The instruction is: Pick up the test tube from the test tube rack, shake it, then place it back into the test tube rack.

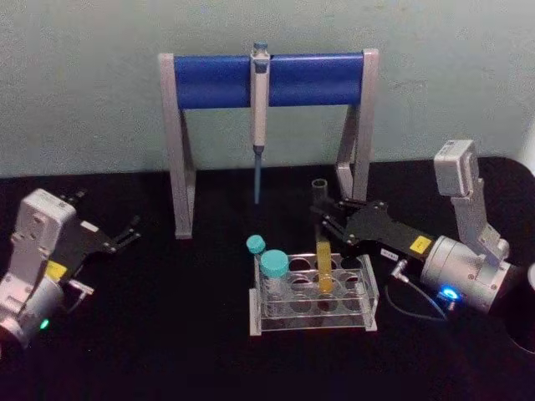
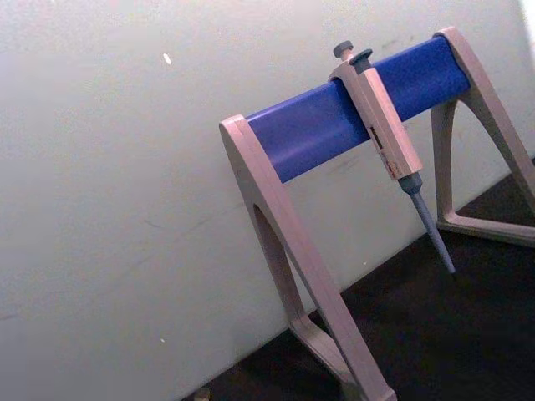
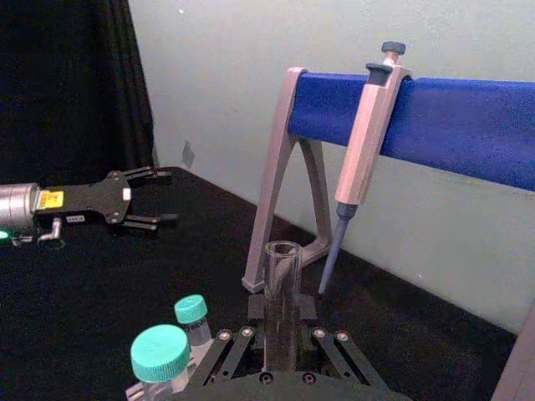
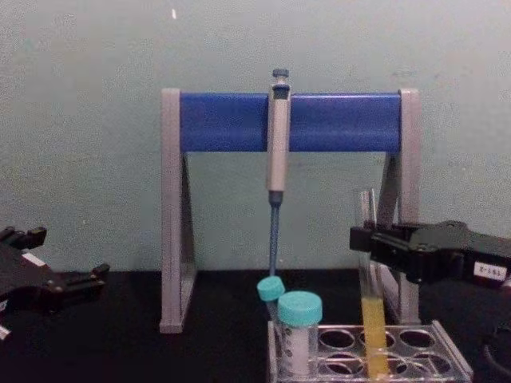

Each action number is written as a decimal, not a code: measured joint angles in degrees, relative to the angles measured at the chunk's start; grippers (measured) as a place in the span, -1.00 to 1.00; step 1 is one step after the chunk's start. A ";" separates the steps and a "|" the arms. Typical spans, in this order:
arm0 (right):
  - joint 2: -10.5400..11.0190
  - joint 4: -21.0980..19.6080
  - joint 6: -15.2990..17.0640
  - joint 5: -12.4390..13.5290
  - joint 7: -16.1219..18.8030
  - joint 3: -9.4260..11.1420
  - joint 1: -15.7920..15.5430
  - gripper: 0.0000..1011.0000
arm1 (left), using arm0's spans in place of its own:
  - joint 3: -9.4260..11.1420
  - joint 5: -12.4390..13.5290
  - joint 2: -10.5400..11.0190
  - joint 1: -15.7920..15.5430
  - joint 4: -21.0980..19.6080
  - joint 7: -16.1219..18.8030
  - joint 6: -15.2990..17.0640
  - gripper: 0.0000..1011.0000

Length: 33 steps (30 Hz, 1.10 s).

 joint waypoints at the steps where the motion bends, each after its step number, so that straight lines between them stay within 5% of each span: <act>1: 0.02 0.05 0.07 -0.03 0.03 -0.03 0.02 -0.55 | 0.00 0.00 0.00 0.00 0.00 0.00 0.00 0.98; 33: 0.17 0.65 1.18 -0.38 0.32 -0.67 0.55 -0.55 | 0.00 0.00 0.00 0.00 0.00 0.00 0.00 0.98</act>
